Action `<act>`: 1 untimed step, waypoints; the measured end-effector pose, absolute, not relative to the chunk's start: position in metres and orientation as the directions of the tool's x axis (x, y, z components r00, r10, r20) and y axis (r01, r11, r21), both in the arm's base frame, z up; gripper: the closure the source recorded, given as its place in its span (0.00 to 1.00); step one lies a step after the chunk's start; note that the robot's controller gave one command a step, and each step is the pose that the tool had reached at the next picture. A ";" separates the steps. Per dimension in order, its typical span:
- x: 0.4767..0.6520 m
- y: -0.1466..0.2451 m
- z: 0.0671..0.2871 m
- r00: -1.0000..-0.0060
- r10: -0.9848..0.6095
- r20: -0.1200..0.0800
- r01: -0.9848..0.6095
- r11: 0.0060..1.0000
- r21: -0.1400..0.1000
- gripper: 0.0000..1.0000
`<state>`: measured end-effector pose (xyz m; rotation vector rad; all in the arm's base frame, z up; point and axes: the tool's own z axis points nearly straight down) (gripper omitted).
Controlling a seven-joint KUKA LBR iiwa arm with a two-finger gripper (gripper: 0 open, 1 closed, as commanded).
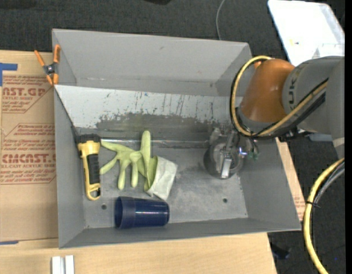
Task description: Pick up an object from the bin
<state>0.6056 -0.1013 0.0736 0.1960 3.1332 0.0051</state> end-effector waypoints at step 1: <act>0.600 -0.106 0.076 -0.984 0.178 -0.015 0.178 0.984 0.009 0.00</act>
Offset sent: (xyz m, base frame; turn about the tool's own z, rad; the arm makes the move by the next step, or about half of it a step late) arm -0.0134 0.0229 -0.0036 0.1253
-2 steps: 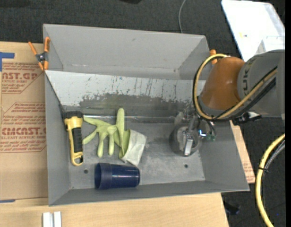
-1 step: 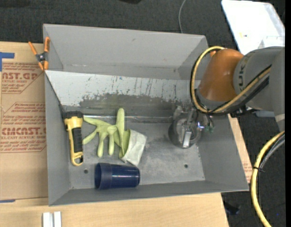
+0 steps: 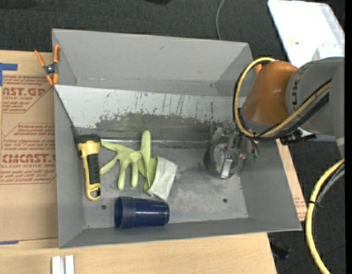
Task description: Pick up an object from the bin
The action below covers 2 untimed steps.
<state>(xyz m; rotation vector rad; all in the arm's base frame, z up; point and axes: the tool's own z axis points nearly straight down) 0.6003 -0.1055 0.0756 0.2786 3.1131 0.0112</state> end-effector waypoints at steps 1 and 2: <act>0.597 -0.087 0.076 -0.970 0.242 -0.013 0.242 0.970 0.001 0.00; 0.595 -0.110 0.074 -0.948 0.316 -0.030 0.315 0.949 0.009 1.00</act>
Offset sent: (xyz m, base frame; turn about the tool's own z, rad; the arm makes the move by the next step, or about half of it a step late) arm -0.0087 -0.0048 -0.0056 0.1439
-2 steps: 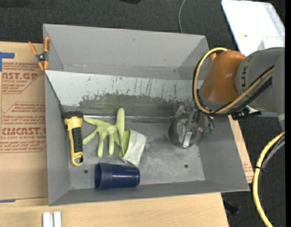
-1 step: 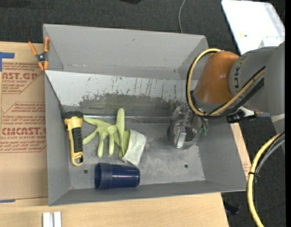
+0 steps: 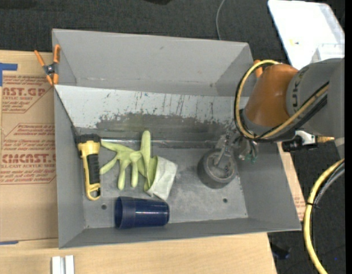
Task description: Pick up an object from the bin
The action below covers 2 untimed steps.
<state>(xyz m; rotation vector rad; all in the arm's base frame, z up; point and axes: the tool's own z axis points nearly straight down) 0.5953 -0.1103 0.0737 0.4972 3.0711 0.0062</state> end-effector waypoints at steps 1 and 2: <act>0.595 -0.110 0.074 -0.948 0.316 -0.029 0.316 0.949 0.009 1.00; 0.587 -0.107 0.134 -0.956 0.293 -0.021 0.293 0.956 0.007 1.00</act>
Offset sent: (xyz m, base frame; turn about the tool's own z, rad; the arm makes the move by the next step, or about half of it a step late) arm -0.0077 0.0037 0.0921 -0.0333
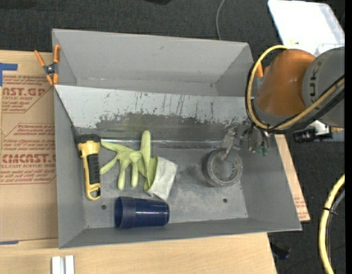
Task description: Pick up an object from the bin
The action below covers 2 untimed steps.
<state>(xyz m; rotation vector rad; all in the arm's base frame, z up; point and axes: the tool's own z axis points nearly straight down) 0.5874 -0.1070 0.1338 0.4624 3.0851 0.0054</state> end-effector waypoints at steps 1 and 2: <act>0.580 -0.073 0.186 -0.949 0.313 -0.028 0.313 0.950 0.011 1.00; 0.584 -0.078 0.118 -0.938 0.345 -0.032 0.345 0.939 0.008 1.00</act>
Offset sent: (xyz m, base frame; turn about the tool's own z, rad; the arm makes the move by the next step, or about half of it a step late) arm -0.0042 0.0276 -0.0270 0.0621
